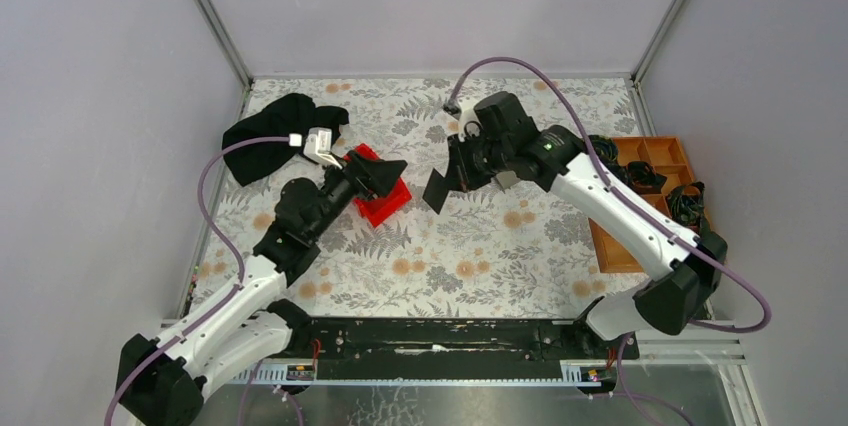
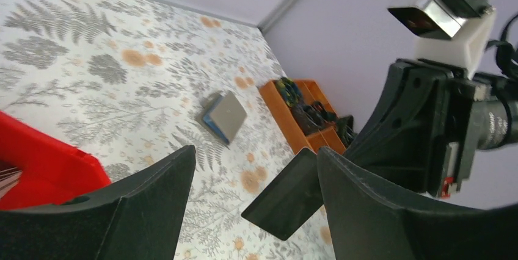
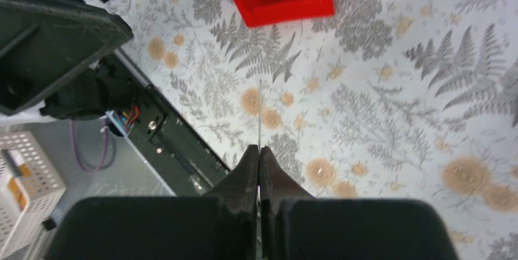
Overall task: Put the credit cards into the card holder
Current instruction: Pick up the credit card from the center of the board.
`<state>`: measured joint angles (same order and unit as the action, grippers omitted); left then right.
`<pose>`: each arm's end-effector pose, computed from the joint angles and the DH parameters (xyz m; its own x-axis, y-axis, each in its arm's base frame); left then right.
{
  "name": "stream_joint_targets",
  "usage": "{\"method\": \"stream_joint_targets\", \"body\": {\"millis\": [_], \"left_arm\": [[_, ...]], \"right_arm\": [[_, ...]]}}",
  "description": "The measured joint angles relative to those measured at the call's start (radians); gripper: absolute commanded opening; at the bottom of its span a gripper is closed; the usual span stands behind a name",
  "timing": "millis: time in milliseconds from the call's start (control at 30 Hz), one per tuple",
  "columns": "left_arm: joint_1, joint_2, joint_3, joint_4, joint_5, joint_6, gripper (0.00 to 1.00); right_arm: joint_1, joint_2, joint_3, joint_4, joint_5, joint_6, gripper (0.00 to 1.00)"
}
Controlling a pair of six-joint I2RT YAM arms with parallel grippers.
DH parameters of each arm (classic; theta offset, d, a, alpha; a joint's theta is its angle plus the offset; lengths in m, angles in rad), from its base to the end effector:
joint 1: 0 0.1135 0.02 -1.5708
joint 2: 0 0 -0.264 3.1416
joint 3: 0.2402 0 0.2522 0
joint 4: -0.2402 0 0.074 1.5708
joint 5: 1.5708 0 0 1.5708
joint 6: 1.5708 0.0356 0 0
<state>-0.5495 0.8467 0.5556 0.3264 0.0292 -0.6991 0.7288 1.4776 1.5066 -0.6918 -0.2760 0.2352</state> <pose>0.1756 -0.1087 0.3023 -0.3289 -0.5529 -0.7656 0.4380 0.6289 -0.6423 0.2351 0.2229 0.3768 -0.6330 -0.2646 -0.7275 -0.6720 0.6544 0.3468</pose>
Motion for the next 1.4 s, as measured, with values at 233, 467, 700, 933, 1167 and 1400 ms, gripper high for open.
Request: {"method": "stream_joint_targets", "body": {"millis": [233, 467, 700, 933, 1167, 1400], "left_arm": [[0.029, 0.003, -0.039, 0.058, 0.235, -0.02, 0.77], [0.035, 0.026, -0.038, 0.062, 0.423, -0.026, 0.76], [0.047, 0.062, -0.038, 0.077, 0.521, -0.035, 0.76], [0.078, 0.116, -0.033, 0.099, 0.591, -0.044, 0.75], [0.101, 0.162, -0.029, 0.137, 0.672, -0.073, 0.66], [0.116, 0.195, -0.027, 0.164, 0.748, -0.1, 0.52]], "right_arm": [[-0.076, -0.072, -0.052, -0.012, -0.139, 0.053, 0.0], [-0.121, -0.069, -0.052, -0.012, -0.27, 0.069, 0.0], [-0.126, -0.047, -0.063, 0.006, -0.37, 0.08, 0.0], [-0.127, -0.034, -0.082, 0.021, -0.432, 0.095, 0.0], [-0.127, -0.018, -0.085, 0.048, -0.472, 0.107, 0.0], [-0.127, 0.029, -0.092, 0.06, -0.485, 0.107, 0.0]]}}
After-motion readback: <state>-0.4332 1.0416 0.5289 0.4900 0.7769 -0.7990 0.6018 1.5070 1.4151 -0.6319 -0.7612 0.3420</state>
